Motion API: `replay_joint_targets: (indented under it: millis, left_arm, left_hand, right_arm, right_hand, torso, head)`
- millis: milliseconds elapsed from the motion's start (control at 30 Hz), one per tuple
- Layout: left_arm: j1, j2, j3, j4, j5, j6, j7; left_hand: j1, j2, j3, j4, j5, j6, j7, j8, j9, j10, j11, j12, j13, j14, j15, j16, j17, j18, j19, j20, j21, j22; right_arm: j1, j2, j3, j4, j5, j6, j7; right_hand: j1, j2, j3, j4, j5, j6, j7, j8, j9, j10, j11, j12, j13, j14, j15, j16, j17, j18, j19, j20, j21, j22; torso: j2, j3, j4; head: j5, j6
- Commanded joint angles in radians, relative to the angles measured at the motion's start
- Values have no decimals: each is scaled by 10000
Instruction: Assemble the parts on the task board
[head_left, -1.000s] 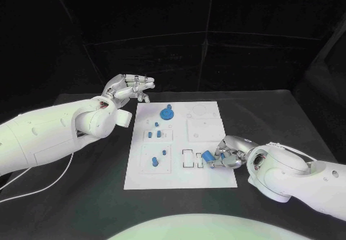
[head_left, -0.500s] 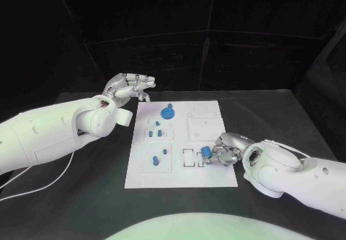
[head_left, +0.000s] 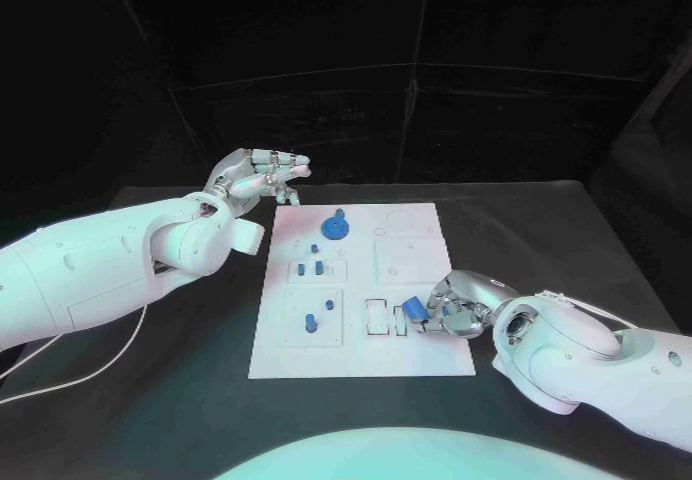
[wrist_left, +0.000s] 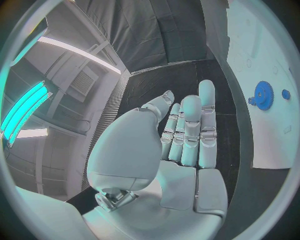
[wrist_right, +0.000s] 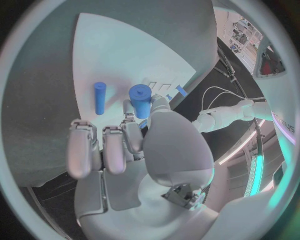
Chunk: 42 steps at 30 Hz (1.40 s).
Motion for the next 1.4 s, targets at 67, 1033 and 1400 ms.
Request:
replay_joint_targets:
  millis: [67, 1033, 1400]
  left_arm:
    - [13, -19, 9, 36, 26, 107, 32]
    - [13, 14, 9, 52, 26, 141, 31]
    - [14, 20, 9, 59, 26, 139, 16]
  left_hand:
    - [30, 20, -66, 11, 26, -77, 25, 66, -1, -90, -1, 48, 3, -64, 25, -39, -10, 133, -40, 29, -34, -15]
    - [53, 27, -64, -4, 38, -84, 22, 74, 0, -101, -4, 63, 3, -69, 24, -35, -12, 135, -38, 30, -42, -22]
    - [47, 23, -71, -2, 38, -91, 26, 74, -1, -110, 0, 67, 3, -72, 25, -36, -17, 134, -37, 30, -45, -25]
  right_arm:
    - [16, -42, 8, 182, 356, -1000, 59]
    - [18, 1235, 13, -351, 1167, -136, -141]
    - [19, 1396, 14, -494, 1065, -126, -226]
  right_hand:
    - [68, 81, -59, -2, 197, 83, -36, 55, 36, 91, -3, 43, 36, 627, -88, 77, 240, -202, 114, -104, 52, 257]
    - [-650, 405, -421, 43, -273, 244, -108, 153, 249, 260, -52, 203, 329, 712, -125, 309, 775, -251, 208, -139, 173, 501]
    - [-897, 537, -671, 28, -1228, 276, -152, 222, 437, 271, -90, 150, 376, 707, -157, 321, 808, -256, 215, -171, 186, 532]
  torso:
    - [5, -2, -15]
    - [18, 8, -11]
    - [13, 19, -12]
  head:
    - [31, -2]
    - [227, 10]
    - [261, 1]
